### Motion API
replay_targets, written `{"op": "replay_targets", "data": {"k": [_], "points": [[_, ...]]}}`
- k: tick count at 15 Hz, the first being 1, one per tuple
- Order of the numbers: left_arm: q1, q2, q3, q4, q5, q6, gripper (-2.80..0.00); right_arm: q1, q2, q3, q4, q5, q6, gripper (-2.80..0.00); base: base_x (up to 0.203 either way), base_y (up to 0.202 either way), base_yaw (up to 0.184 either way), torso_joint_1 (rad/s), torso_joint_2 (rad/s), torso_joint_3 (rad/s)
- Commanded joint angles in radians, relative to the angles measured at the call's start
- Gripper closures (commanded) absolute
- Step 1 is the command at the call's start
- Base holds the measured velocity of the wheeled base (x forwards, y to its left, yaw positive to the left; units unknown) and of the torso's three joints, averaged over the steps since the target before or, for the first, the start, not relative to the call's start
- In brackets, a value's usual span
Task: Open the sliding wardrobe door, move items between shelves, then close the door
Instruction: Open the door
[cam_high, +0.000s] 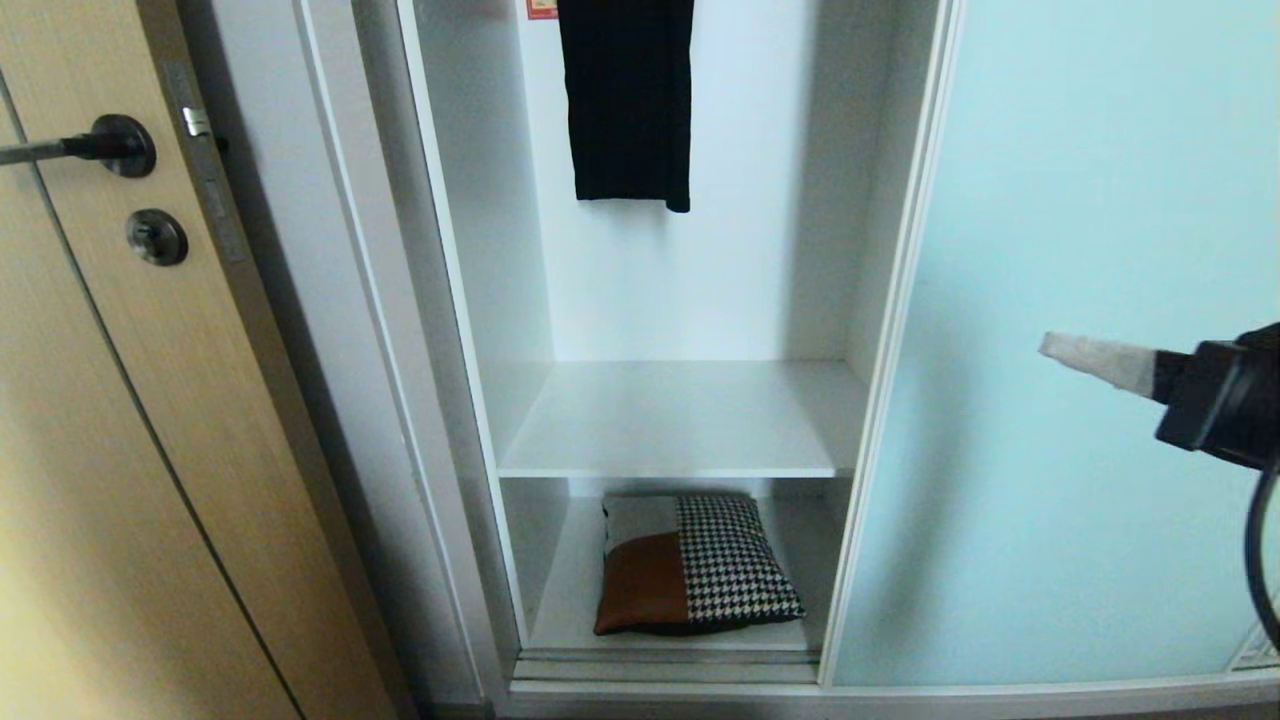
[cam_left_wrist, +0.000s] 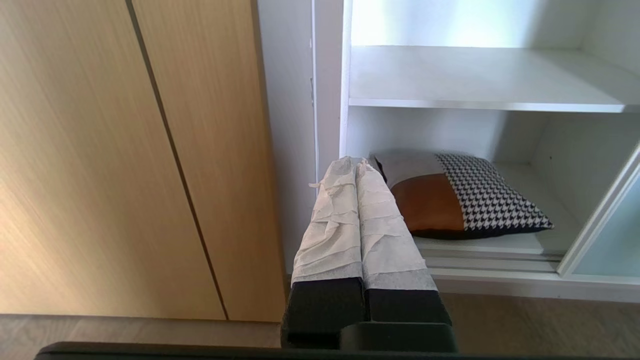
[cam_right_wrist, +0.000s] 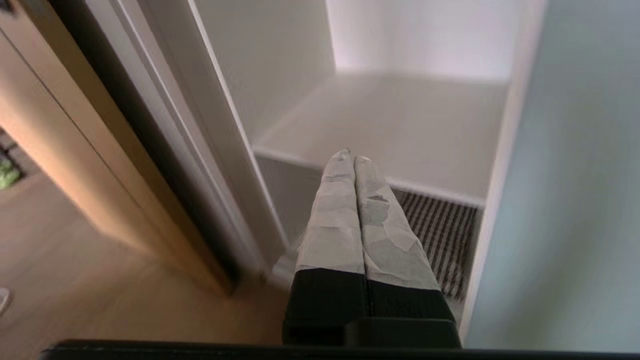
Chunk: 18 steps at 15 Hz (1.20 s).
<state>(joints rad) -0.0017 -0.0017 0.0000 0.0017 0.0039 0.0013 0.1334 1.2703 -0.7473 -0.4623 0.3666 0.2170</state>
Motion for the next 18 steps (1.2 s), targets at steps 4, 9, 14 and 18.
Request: {"op": "replay_targets", "data": {"k": [4, 9, 14, 18], "points": [[0.0, 0.002, 0.002, 0.0, 0.001, 0.0, 0.0, 0.017, 0.268, -0.089, -0.116, -0.001, -0.002, 0.0, 0.0, 0.0, 0.0, 0.0, 0.0, 0.0], [0.0, 0.002, 0.002, 0.0, 0.001, 0.0, 0.0, 0.03, 0.416, -0.138, -0.151, -0.006, -0.005, 0.0, 0.0, 0.0, 0.0, 0.0, 0.0, 0.0], [0.0, 0.002, 0.002, 0.0, 0.001, 0.0, 0.0, 0.054, 0.563, -0.271, -0.15, -0.112, 0.0, 0.0, 0.0, 0.0, 0.0, 0.0, 0.0, 0.0], [0.0, 0.002, 0.002, 0.0, 0.001, 0.0, 0.0, 0.059, 0.672, -0.321, -0.225, -0.172, 0.004, 0.0, 0.0, 0.0, 0.0, 0.0, 0.0, 0.0]]}}
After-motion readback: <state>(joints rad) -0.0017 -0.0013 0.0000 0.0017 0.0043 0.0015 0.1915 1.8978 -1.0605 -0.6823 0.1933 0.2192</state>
